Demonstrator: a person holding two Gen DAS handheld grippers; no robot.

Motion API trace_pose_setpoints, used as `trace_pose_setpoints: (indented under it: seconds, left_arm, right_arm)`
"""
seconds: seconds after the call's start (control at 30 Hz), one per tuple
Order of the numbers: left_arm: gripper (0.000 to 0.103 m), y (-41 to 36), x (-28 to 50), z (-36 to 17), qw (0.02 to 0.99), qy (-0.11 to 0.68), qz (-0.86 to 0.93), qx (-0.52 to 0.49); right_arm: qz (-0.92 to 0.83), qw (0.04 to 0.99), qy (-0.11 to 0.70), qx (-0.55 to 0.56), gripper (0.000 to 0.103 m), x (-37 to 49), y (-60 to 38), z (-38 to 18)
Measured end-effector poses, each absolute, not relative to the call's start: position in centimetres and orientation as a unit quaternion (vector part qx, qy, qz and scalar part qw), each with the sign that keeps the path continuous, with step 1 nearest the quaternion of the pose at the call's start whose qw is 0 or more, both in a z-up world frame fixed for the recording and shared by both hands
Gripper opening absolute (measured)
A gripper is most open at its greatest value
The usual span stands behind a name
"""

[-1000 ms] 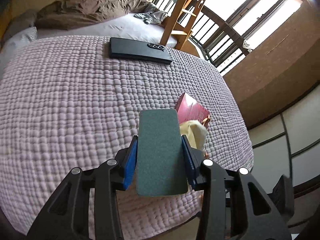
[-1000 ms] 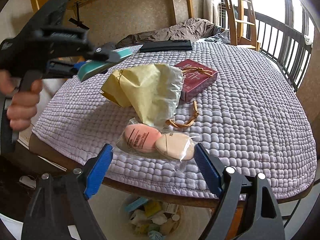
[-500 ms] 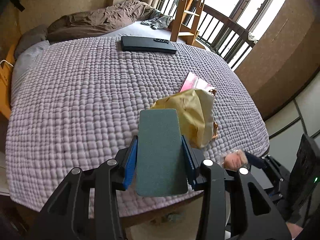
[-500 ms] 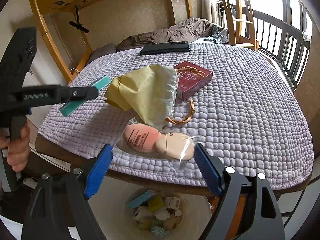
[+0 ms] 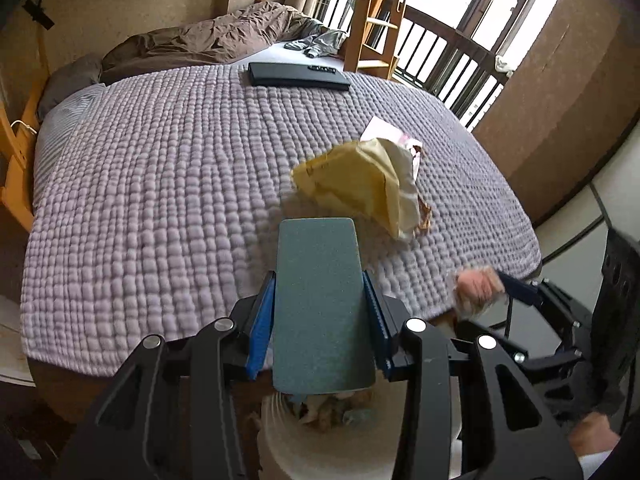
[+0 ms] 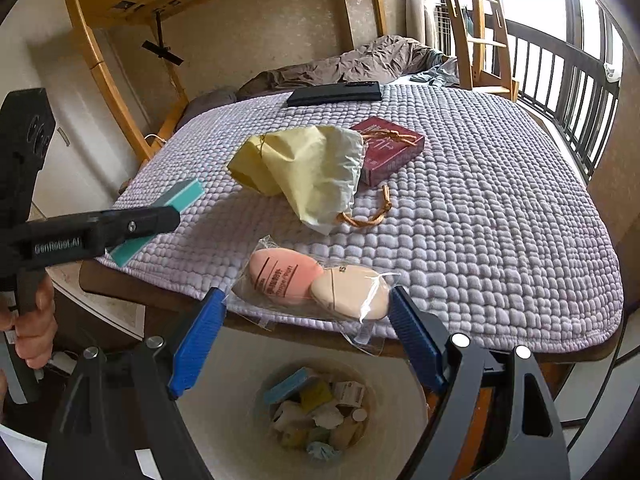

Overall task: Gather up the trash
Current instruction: 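Carry the green sponge and makeup-sponge packet off the bed to above the white bin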

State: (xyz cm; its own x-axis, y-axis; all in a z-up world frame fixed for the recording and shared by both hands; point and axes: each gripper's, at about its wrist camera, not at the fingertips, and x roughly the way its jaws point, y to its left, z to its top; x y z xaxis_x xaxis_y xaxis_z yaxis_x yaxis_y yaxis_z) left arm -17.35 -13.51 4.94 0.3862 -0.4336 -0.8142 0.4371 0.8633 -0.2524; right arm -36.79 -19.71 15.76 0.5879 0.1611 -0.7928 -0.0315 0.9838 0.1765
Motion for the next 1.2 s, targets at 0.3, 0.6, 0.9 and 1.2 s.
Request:
trace_pose_setpoints:
  seconds: [0.3,0.6,0.9,1.2]
  left_arm:
    - [0.044,-13.9,-20.1,3.9,0.838,0.485,-0.245,0.044]
    - [0.044,-14.8,-22.1,3.5,0.843,0.476,-0.236,0.083]
    - [0.044,-15.8,-23.6,3.0,0.84,0.475,-0.236,0.112]
    - [0.044,-16.7,-24.6,2.5,0.834,0.476,-0.246,0.131]
  right_arm:
    - [0.061,0.883,0.461,0.065,0.082,-38.4,-19.4,15.5]
    - [0.069,0.879,0.468,0.06,0.081,-40.1,-19.1,15.5]
    - [0.072,0.876,0.473,0.06,0.082,-40.9,-19.1,15.4]
    - [0.073,0.871,0.482,0.061,0.082,-41.5,-19.2,15.1]
